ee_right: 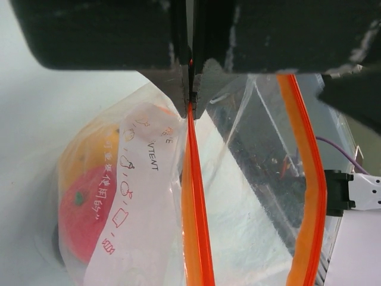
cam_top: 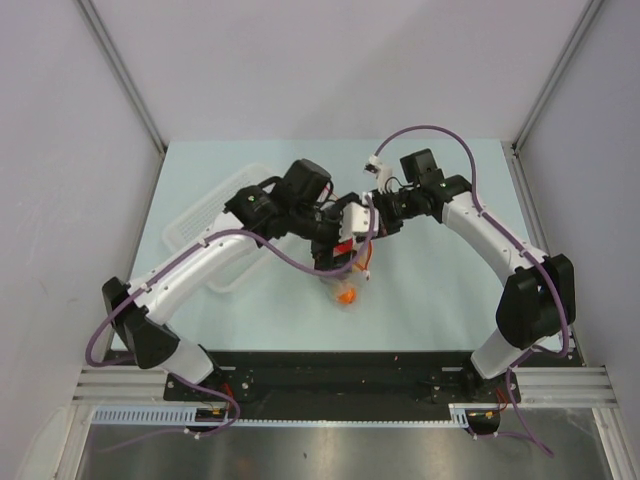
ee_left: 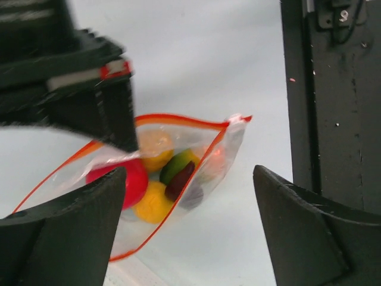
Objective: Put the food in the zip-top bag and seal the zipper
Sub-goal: Place the fake fruit in the zipper food storage bag, then zip the zipper food storage bag at the center of the board.
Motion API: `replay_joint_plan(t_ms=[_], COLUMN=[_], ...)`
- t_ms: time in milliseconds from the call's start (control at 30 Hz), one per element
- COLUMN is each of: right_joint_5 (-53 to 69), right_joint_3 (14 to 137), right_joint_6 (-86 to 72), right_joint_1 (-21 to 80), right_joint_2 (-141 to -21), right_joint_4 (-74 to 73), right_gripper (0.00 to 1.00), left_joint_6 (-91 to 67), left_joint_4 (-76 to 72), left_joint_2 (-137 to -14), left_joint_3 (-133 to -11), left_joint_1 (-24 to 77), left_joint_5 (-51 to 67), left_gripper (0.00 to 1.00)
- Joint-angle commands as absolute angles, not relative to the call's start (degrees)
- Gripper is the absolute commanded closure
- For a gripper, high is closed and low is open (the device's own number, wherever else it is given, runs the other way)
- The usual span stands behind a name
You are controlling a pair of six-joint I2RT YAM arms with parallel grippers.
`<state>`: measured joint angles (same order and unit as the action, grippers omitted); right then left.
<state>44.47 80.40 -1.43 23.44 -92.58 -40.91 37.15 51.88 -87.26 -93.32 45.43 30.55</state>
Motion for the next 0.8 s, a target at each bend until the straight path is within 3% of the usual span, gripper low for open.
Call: replay_joint_plan(t_ms=[0,67,133,200,600,633,767], right_joint_5=[46.76,46.93,46.85,46.76,46.93,46.93,46.76], right_joint_3=[83.49,84.11,84.55,85.08,86.48,86.48,87.27], right_joint_6=[1.30,2.28,3.51,4.22,7.73,7.73,5.72], right_joint_1=[24.78,25.22,26.01,26.80,28.04,28.12,28.65], right_joint_2=[-89.74,-89.74,-89.65,-89.82,-91.32,-91.32,-92.19], right_joint_4=[-42.80,-43.85,-44.21,-44.82,-47.29,-47.11,-43.87], right_gripper=[1.00,1.00,1.00,1.00,1.00,1.00,1.00], left_joint_6=[43.58,44.56,45.44,45.53,51.33,51.50,45.56], left_joint_4=[53.00,52.48,52.21,52.03,49.92,49.75,49.83], left_joint_2=[-88.15,-89.21,-89.82,-90.35,-84.90,-84.73,-85.87], left_joint_3=[-91.06,-90.36,-89.65,-89.65,-79.99,-79.81,-82.26], left_joint_1=[50.26,51.41,52.64,53.52,53.44,53.44,53.96], left_joint_5=[26.55,24.88,21.89,20.40,13.98,14.24,20.02], left_gripper=[0.13,0.19,0.32,0.36,0.39,0.42,0.85])
